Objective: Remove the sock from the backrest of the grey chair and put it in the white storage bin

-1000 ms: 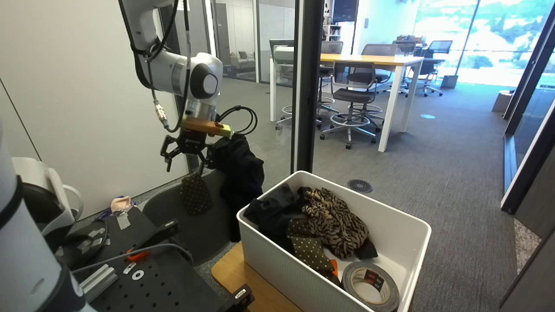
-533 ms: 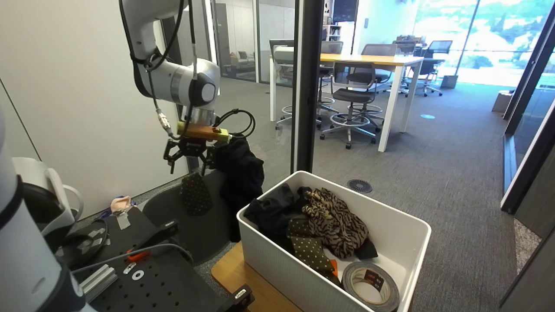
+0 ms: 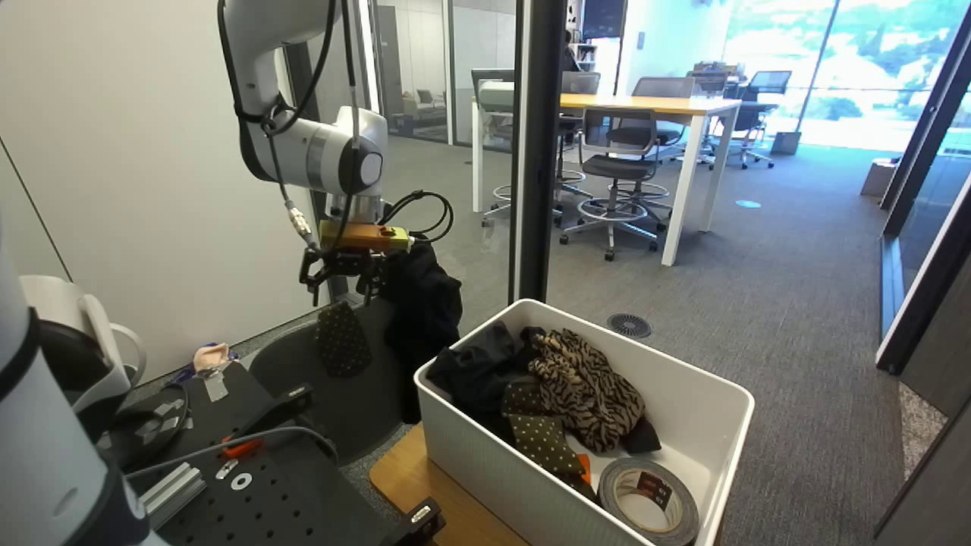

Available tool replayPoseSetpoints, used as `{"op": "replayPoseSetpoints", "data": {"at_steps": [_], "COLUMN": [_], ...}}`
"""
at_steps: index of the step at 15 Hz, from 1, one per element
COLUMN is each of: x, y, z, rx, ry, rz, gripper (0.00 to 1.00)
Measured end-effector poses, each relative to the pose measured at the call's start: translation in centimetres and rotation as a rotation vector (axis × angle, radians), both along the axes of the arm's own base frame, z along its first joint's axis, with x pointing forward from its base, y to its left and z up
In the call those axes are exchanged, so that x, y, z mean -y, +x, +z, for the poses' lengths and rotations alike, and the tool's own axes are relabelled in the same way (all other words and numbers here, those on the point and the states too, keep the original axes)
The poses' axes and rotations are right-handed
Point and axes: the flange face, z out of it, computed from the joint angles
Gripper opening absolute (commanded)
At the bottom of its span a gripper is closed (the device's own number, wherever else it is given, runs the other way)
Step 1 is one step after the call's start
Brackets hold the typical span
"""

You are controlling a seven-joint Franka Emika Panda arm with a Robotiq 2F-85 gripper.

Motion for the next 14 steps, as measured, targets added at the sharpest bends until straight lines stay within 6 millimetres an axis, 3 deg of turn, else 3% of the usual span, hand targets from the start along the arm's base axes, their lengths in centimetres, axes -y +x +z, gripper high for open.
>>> {"op": "replayPoseSetpoints", "data": {"at_steps": [9, 10, 14], "x": [0.03, 0.05, 0.64], "y": [-0.35, -0.36, -0.13], "z": [-0.36, -0.39, -0.72], "rx": [0.025, 0.026, 0.035], "ry": [-0.032, -0.034, -0.050], "rz": [0.056, 0.059, 0.073], "gripper": [1.00, 0.79, 0.49]}}
